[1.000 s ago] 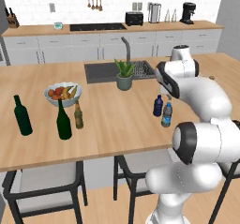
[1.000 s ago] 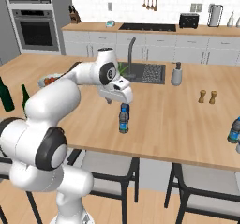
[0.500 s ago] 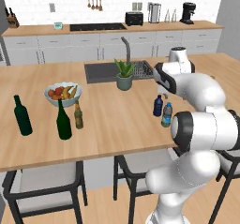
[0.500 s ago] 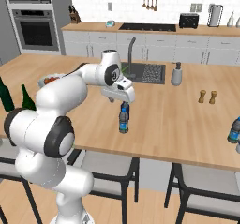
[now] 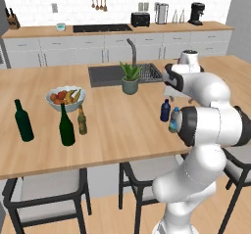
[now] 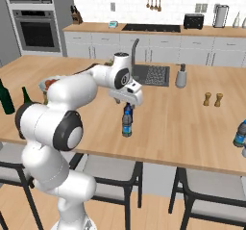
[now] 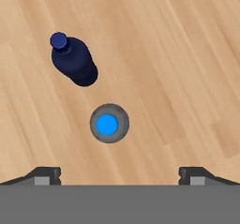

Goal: Move the plastic bottles in the middle to the plastics group, and the glass bottles in the middle to the glass group.

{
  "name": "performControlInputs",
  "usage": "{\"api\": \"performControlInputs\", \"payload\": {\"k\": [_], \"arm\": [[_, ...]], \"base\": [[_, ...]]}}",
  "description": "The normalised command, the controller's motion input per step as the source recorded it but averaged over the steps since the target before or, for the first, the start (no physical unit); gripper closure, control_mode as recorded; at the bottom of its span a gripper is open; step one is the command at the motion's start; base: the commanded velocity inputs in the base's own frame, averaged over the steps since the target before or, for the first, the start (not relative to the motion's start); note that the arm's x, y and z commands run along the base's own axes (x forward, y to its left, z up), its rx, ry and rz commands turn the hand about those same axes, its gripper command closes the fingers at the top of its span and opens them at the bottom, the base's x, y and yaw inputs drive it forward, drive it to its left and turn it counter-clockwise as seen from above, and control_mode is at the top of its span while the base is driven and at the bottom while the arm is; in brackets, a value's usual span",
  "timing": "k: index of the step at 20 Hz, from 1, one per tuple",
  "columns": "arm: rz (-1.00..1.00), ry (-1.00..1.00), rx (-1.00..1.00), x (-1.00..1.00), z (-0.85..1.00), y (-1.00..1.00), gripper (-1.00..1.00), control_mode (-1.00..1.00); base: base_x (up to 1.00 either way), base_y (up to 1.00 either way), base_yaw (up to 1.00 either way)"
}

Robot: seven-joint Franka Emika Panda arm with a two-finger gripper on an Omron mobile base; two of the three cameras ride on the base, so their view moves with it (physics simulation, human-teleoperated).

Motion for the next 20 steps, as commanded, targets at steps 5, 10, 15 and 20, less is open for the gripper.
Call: {"api": "performControlInputs", "payload": {"k": [5,10,15,20], "arm": [[0.04,0.0,0.01,0.33,-0.31,-0.12,-1.0,-1.0],[0.07,0.0,0.0,0.2,-0.27,-0.03,-1.0,-1.0],[0.13,0.0,0.0,-0.13,-0.08,0.0,-1.0,-1.0],[0.12,0.0,0.0,-0.11,-0.03,0.01,-1.0,-1.0]], "base": [[0.0,0.0,0.0],[0.0,0.0,0.0],[0.0,0.0,0.0],[0.0,0.0,0.0]]}}
